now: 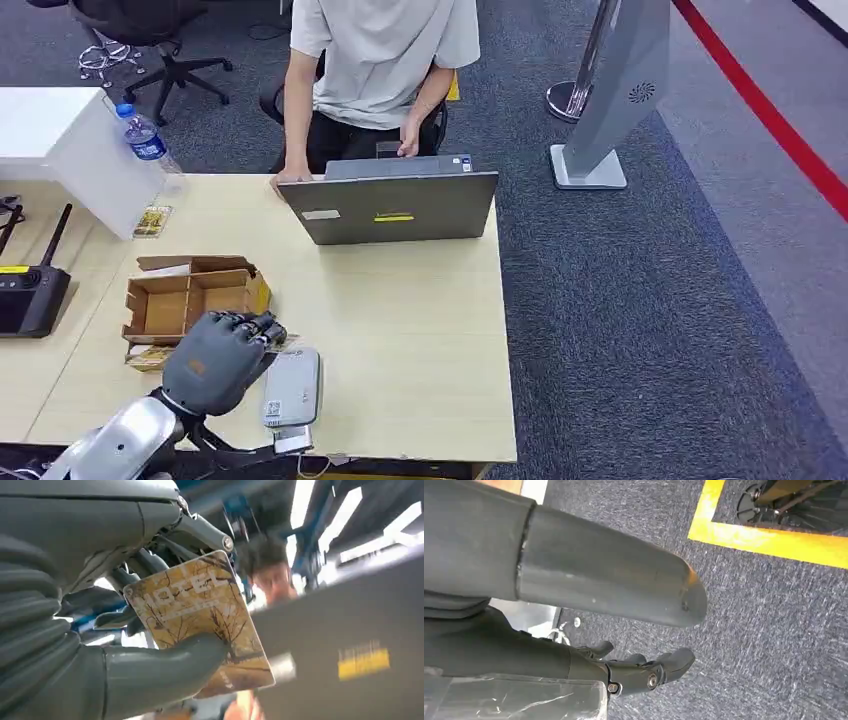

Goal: Pass the card to the sensor for recognition and then transmit it.

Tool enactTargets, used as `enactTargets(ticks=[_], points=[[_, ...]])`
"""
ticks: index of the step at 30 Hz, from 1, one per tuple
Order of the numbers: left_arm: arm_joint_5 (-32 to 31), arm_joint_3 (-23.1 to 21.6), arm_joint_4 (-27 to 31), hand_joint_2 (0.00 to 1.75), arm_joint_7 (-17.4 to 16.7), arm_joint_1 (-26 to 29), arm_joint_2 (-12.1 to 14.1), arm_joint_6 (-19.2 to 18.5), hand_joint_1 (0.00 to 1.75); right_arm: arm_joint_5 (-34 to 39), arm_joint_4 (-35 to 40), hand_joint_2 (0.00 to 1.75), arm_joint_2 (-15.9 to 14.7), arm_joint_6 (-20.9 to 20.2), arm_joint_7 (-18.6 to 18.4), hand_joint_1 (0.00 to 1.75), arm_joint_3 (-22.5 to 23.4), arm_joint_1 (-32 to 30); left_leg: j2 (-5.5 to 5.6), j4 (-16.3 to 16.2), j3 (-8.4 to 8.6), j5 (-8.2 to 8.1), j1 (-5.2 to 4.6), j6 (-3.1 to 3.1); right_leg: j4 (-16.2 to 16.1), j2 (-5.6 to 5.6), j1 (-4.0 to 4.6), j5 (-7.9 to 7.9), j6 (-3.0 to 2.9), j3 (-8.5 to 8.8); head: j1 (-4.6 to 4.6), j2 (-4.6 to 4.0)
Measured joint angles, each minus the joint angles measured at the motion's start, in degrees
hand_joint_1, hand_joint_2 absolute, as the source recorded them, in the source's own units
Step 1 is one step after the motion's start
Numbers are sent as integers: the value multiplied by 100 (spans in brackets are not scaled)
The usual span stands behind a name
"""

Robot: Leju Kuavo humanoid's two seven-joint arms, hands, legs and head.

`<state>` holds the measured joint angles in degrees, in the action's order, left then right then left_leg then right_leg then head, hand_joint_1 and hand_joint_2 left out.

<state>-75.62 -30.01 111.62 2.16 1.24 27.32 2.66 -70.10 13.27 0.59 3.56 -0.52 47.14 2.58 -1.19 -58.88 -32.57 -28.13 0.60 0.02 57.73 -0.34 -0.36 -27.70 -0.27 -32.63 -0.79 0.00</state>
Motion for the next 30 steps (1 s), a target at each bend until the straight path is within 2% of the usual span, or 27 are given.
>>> enactTargets(ticks=[3,7,8,10,18,30], points=[[107,0,-9,175,-87,211,142,-229,175,61,0,0,-13,-44,-7,0,98,-1,3,0,-1,0,0,0,0,-2,0,-1,0,0,2,0],[155,0,-55,175,-219,392,161,-479,175,57,0,0,-22,-68,-4,0,155,3,3,0,-2,0,0,0,0,-2,0,-1,0,0,2,0],[60,0,-85,175,-258,407,155,-470,175,63,0,0,-24,-59,132,0,177,3,6,0,-4,0,0,0,0,-6,0,-1,0,0,0,0],[-57,0,-94,175,-352,340,153,-552,175,81,7,0,-22,-48,483,0,212,49,9,0,-5,2,0,2,0,-9,0,1,0,0,2,0],[-59,-2,-144,175,-393,135,100,-1149,175,-35,7,0,-22,-63,518,0,234,294,12,-2,-2,11,-1,2,0,-11,0,8,3,3,0,0],[-136,-201,-748,175,-411,10,-132,-1344,175,-157,7,0,-22,-136,457,0,232,439,13,-2,-3,11,0,2,0,-11,0,7,3,2,2,0]])
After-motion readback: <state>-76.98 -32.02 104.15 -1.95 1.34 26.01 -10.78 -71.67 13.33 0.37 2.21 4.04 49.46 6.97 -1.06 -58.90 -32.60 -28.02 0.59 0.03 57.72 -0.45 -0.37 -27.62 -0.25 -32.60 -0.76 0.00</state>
